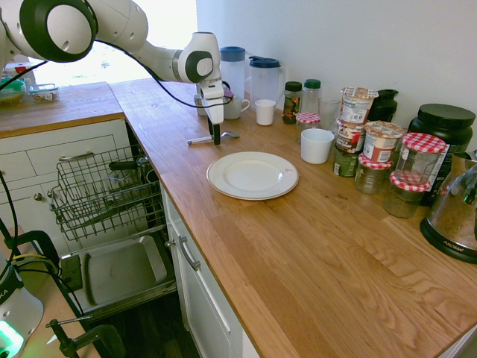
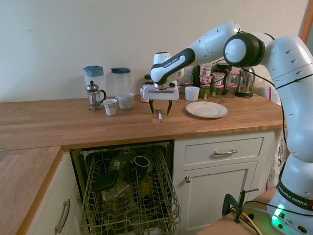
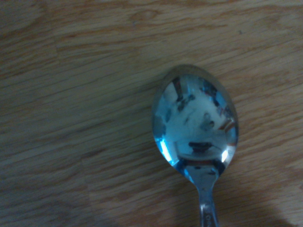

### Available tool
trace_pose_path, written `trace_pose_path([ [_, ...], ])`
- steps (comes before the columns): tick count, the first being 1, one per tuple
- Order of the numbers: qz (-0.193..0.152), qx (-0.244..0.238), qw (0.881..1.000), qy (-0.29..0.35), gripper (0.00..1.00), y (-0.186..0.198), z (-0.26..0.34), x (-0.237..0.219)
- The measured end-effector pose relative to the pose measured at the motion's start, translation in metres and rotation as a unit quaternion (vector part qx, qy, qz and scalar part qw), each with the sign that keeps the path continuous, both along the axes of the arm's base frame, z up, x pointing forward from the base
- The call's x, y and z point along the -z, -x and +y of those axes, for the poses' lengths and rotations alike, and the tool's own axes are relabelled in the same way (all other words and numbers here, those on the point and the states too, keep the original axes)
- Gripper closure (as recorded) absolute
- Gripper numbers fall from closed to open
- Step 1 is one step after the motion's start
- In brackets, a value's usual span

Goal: Put the spoon in the dishwasher

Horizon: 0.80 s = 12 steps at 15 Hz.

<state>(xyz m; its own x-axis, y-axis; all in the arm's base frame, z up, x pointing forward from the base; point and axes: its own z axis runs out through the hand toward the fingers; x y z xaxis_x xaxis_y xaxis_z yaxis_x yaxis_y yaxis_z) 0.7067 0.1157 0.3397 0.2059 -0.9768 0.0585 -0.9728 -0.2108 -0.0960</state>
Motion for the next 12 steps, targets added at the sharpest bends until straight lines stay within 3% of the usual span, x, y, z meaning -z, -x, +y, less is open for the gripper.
trace_pose_path([
  [12,0.01,-0.008,1.0,0.003,1.0,0.0007,-0.0046,0.0017],
])
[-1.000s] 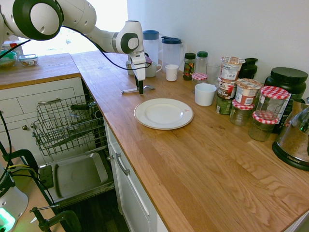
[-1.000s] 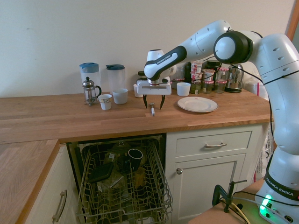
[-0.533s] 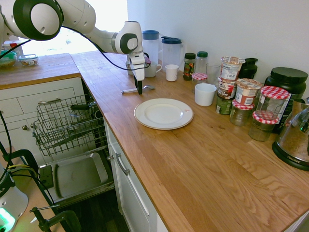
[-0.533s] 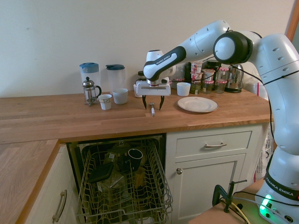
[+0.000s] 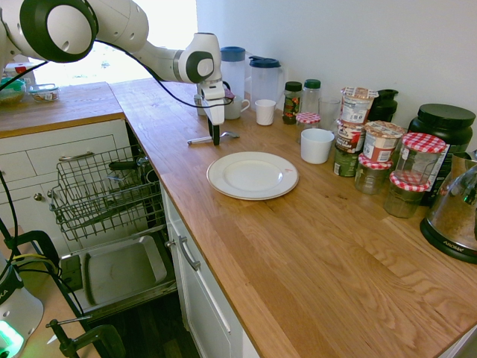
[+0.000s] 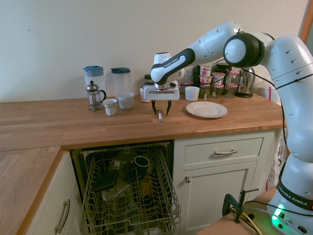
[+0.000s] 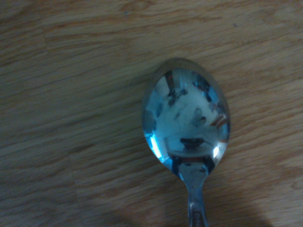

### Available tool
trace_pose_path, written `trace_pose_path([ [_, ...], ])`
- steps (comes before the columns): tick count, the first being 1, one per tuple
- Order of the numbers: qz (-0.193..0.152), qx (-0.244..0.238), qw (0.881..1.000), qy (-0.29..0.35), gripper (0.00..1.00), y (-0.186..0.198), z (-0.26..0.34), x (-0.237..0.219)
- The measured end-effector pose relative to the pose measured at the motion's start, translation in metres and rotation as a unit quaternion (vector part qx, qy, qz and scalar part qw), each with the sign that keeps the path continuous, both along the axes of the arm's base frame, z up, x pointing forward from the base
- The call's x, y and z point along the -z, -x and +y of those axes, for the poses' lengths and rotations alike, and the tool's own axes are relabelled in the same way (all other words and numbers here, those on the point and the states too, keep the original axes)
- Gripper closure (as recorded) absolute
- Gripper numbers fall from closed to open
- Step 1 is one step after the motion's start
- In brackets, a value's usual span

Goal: Put the spoon in the dishwasher

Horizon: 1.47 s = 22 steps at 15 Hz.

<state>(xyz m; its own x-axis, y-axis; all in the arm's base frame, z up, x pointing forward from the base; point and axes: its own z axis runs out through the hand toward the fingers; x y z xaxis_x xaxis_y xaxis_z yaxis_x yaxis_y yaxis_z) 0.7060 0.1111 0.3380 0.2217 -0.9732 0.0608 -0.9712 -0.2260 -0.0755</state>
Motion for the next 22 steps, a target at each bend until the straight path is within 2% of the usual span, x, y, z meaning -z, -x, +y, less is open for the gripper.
trace_pose_path([
  [11,-0.001,-0.001,1.0,-0.002,1.0,0.0,0.0,-0.001],
  [15,-0.006,-0.01,1.0,-0.003,1.0,0.004,-0.005,-0.015],
  [18,-0.019,-0.016,1.0,-0.003,1.0,0.025,-0.002,-0.051],
  [22,-0.031,-0.043,0.999,0.006,1.0,0.08,0.03,-0.093],
])
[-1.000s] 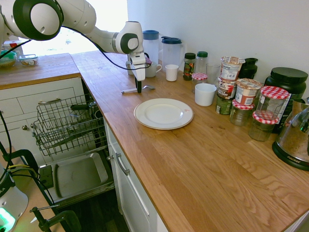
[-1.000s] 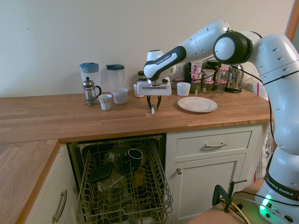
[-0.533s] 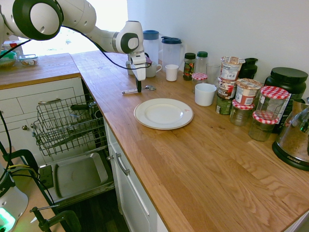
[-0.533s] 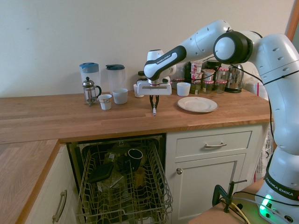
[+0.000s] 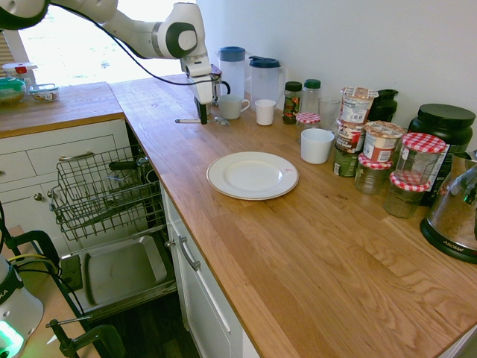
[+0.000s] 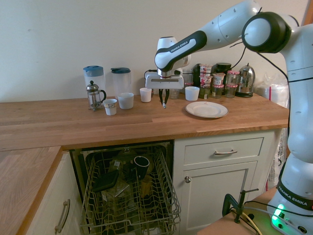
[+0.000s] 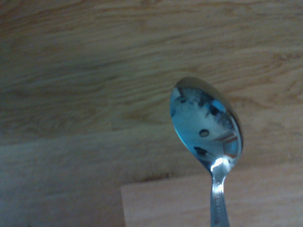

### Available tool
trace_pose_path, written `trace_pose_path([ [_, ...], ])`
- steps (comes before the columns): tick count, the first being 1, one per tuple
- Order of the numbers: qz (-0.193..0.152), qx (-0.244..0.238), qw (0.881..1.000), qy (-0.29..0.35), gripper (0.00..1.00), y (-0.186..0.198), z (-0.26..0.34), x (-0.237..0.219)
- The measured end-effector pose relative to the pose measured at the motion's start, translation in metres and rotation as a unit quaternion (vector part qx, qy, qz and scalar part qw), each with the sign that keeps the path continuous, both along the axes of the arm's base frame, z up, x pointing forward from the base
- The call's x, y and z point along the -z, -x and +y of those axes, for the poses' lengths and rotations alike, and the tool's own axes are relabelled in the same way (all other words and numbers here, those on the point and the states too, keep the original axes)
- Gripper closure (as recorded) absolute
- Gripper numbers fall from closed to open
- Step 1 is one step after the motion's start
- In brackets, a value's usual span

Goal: Put the spoon in the dishwasher

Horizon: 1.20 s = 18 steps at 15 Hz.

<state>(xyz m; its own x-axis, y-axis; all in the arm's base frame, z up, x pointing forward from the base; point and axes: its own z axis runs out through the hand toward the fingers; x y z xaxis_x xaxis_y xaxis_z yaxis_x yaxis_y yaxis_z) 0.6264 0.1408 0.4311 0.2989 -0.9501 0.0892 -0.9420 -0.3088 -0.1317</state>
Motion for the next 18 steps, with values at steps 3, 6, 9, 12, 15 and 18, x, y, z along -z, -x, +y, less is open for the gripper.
trace_pose_path([
  [3,-0.013,-0.019,1.0,0.008,1.0,0.055,0.046,-0.017],
  [6,-0.029,-0.034,0.999,0.013,1.0,0.119,0.095,-0.014],
  [9,-0.037,-0.047,0.998,0.019,1.0,0.177,0.139,0.007],
  [12,-0.039,-0.064,0.997,0.026,1.0,0.22,0.176,0.032],
  [15,-0.035,-0.083,0.995,0.038,1.0,0.247,0.199,0.048],
  [18,-0.043,-0.074,0.995,0.052,1.0,0.253,0.205,0.057],
])
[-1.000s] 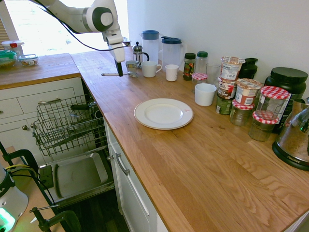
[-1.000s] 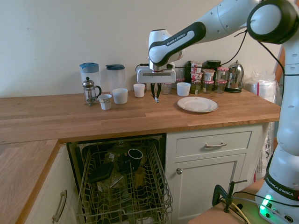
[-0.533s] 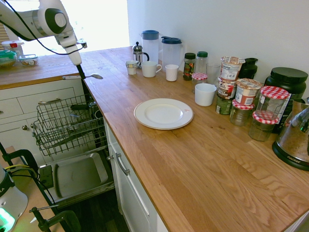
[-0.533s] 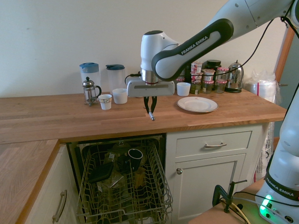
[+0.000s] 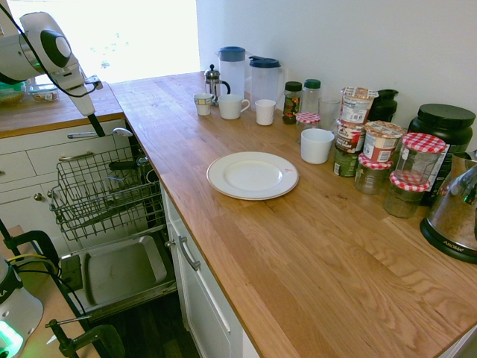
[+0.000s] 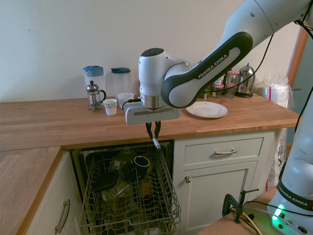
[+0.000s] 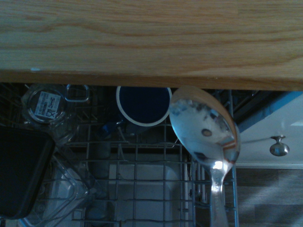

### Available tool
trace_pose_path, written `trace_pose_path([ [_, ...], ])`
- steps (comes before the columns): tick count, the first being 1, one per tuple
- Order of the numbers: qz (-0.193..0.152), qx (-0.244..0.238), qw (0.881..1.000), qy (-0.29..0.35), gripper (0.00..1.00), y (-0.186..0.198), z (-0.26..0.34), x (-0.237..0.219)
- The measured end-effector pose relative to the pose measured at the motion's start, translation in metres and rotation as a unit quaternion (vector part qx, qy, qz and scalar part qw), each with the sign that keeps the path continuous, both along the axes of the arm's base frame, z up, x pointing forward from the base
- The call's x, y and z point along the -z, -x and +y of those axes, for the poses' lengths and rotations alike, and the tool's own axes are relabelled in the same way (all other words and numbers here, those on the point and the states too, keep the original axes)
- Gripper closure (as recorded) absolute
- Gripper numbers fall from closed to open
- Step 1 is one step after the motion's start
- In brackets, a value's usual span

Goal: Put the spoon in the dishwasher

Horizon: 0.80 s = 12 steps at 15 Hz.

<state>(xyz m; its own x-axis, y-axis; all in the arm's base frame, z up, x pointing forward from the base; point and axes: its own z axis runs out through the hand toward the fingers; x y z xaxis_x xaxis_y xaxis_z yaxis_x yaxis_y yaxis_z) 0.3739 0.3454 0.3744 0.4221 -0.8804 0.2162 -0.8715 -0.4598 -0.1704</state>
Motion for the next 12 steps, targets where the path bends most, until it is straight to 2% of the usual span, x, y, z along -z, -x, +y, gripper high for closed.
trace_pose_path([
  [5,-0.018,0.003,1.0,0.015,1.0,0.045,0.029,0.045],
  [8,-0.025,0.003,1.0,0.013,1.0,0.05,0.038,0.088],
  [12,-0.009,0.003,1.0,0.006,1.0,0.047,0.041,0.146],
])
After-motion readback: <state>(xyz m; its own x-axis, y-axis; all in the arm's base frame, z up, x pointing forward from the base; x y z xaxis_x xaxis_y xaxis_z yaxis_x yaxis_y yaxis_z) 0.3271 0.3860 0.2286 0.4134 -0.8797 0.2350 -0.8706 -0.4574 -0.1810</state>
